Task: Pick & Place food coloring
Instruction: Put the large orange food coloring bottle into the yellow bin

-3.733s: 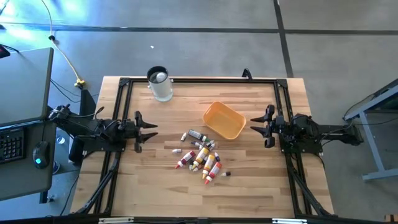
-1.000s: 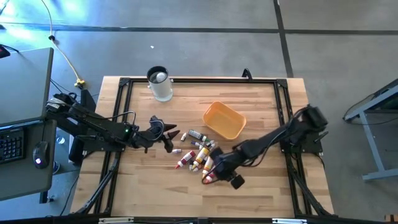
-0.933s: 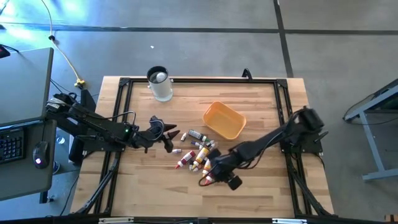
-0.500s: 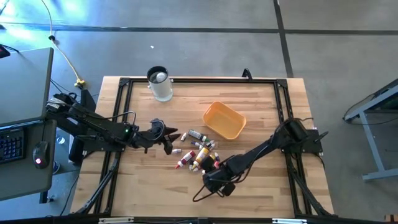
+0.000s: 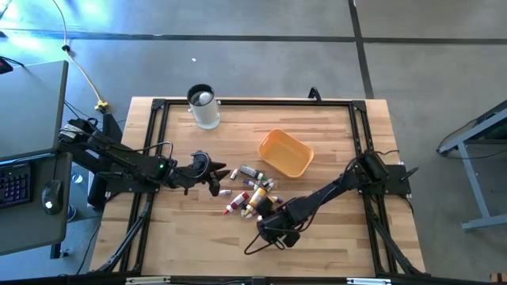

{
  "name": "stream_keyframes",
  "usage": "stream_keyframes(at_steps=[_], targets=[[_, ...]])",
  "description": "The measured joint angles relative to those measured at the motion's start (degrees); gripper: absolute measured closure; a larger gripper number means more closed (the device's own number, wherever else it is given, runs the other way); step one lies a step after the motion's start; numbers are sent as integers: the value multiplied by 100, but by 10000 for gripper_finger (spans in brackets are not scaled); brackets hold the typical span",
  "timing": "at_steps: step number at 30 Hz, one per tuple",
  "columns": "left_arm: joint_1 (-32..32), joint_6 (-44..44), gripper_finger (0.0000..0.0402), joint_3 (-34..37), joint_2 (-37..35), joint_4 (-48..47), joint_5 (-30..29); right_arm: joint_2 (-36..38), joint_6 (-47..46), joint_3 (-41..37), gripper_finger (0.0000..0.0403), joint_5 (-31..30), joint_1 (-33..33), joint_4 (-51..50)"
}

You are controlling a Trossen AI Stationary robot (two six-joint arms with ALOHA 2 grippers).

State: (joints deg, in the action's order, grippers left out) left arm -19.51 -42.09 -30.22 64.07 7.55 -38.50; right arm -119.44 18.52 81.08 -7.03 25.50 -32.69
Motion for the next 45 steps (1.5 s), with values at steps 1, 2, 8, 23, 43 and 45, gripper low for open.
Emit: stream_keyframes(at_steps=[1,2,8,23,43,45], targets=[[0,0,250,0,0,-2,-2,-2,2,0,249,0,0,-4],[0,0,250,0,0,-1,-2,-4,1,0,250,6,-3,-24],[0,0,250,0,0,0,-2,-9,-39,-2,273,97,-15,-68],[0,0,250,0,0,0,-15,311,-457,-42,276,-403,-37,149],[0,-164,250,0,-2,20,57,2763,-1332,-42,283,-3044,-645,-698],[0,-215,250,0,-2,17,110,2767,-1341,-42,283,-3136,-815,-702]])
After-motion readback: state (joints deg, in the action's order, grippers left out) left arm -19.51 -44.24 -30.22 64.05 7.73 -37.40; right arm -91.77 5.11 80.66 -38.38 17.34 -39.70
